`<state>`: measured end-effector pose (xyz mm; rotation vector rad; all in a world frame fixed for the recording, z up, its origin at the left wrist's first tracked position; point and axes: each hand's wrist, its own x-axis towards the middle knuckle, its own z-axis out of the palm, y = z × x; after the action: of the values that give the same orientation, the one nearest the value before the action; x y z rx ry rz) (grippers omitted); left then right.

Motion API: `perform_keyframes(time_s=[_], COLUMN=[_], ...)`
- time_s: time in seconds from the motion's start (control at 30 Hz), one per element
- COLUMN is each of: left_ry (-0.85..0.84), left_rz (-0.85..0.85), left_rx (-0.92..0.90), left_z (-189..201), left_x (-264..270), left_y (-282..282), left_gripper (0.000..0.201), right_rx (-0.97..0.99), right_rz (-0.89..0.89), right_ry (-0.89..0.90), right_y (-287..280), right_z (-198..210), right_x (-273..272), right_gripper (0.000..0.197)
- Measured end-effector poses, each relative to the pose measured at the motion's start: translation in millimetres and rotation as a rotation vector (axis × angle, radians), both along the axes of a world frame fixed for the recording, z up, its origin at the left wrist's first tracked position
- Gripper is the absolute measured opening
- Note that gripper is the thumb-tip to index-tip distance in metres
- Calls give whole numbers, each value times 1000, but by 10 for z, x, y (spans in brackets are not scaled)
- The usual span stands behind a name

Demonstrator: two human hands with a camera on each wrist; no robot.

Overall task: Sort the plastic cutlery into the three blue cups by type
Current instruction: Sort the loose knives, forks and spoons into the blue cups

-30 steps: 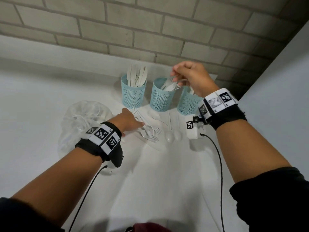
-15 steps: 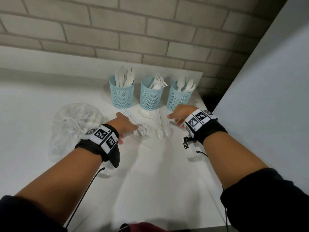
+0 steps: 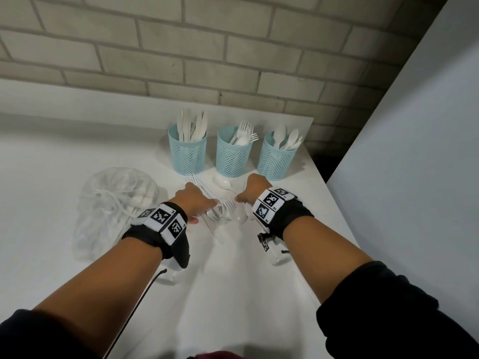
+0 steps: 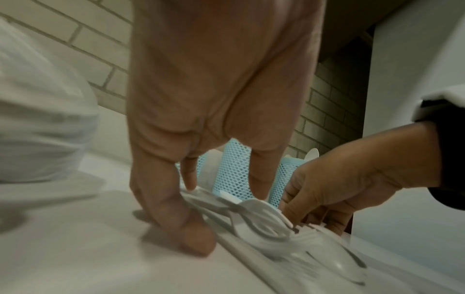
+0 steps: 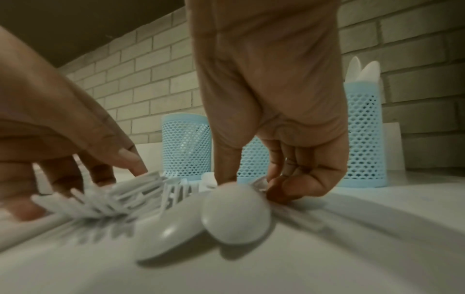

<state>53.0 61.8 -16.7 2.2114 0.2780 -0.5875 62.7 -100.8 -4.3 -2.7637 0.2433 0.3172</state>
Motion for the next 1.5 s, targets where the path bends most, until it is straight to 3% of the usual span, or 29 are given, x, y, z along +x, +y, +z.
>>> perform_keyframes(time_s=[0.1,0.17,0.2,0.3,0.4,0.5,0.63,0.77,0.97,1.1,1.37,1.5], left_ry=[-64,-93,-82,-66,8,17,37,75,-10,-57,-147,-224], left_rz=[-52,-55,-32,129,220,284,291,270,201,194,128,117], left_rx=[63,82,45,-239,-446,-572,-559,-601,-585,-647,-711,-727], left_z=[-36,-39,-37,-16,-14,21,57,34,104,196,297,300], left_x=[22,34,38,49,48,30,13,-16,-41,-63,-29,-19], left_y=[-9,-7,-4,8,0,-46,-103,-131,-134,-109,-37,-75], left_gripper=[85,86,77,15,9,15,20,9,15,6,8,13], right_rx=[47,59,68,116,182,258,292,380,884,1026,1317,1434], right_rz=[-34,-43,-42,-37,-52,-19,94,116,-62,-113,-141,-133], right_ry=[11,21,23,32,76,145,286,384,334,263,122,70], right_y=[58,81,87,90,110,133,186,225,107,49,-106,-72], right_z=[-27,-45,-61,-78,-61,-47,53,66,10,51,213,330], right_x=[36,29,23,8,14,26,-14,-39,-45,-10,-11,-20], right_gripper=[22,26,29,27,22,18,11,15,17,21,18,25])
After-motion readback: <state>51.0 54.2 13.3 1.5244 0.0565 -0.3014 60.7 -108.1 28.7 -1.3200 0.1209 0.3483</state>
